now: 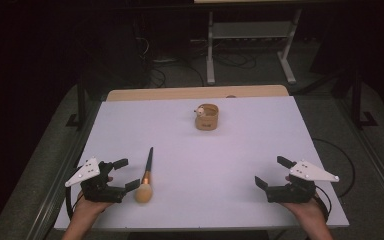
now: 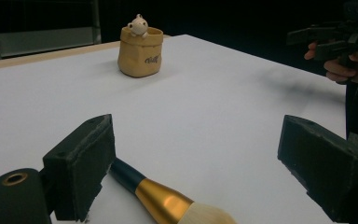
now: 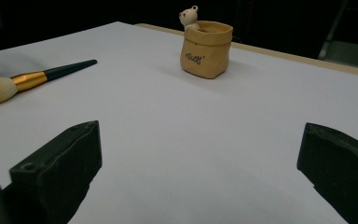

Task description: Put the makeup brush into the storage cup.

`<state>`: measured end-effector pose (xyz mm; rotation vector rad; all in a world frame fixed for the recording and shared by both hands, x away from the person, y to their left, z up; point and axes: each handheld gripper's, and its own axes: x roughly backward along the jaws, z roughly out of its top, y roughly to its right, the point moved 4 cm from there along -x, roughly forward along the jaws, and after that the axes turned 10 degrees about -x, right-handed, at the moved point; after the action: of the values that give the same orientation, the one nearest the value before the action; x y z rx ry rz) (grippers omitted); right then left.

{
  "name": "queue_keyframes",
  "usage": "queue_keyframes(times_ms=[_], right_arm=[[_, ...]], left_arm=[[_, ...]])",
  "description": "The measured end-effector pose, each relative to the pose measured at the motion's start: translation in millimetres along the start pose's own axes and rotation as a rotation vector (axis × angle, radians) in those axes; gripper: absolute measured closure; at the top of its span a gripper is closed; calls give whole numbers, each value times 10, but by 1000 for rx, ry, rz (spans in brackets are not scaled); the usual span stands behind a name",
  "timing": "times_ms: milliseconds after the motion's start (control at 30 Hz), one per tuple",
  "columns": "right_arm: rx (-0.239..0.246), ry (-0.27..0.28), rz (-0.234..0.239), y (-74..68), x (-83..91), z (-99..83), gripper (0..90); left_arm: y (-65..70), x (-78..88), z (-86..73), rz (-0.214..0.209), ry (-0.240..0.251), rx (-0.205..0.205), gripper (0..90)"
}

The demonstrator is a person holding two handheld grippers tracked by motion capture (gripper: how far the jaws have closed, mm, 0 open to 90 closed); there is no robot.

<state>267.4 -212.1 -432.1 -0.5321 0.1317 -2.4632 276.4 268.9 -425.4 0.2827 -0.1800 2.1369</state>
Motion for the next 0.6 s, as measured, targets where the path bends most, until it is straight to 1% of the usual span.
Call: queue_keyframes(times_ms=[100, 267, 367, 500, 600], right_arm=[[-8, 8, 2, -1, 8, 6, 0], [2, 10, 0, -7, 12, 12, 0], [-3, 15, 1, -13, 14, 15, 0], [2, 27, 4, -10, 18, 27, 0], [3, 31, 5, -16, 9, 29, 0]], left_arm=[[0, 5, -1, 2, 1, -2, 107], [-1, 19, 17, 5, 8, 1, 107], [-4, 15, 27, 6, 7, -1, 107], [-6, -3, 50, 4, 9, 1, 107], [-16, -4, 71, 5, 7, -7, 107]])
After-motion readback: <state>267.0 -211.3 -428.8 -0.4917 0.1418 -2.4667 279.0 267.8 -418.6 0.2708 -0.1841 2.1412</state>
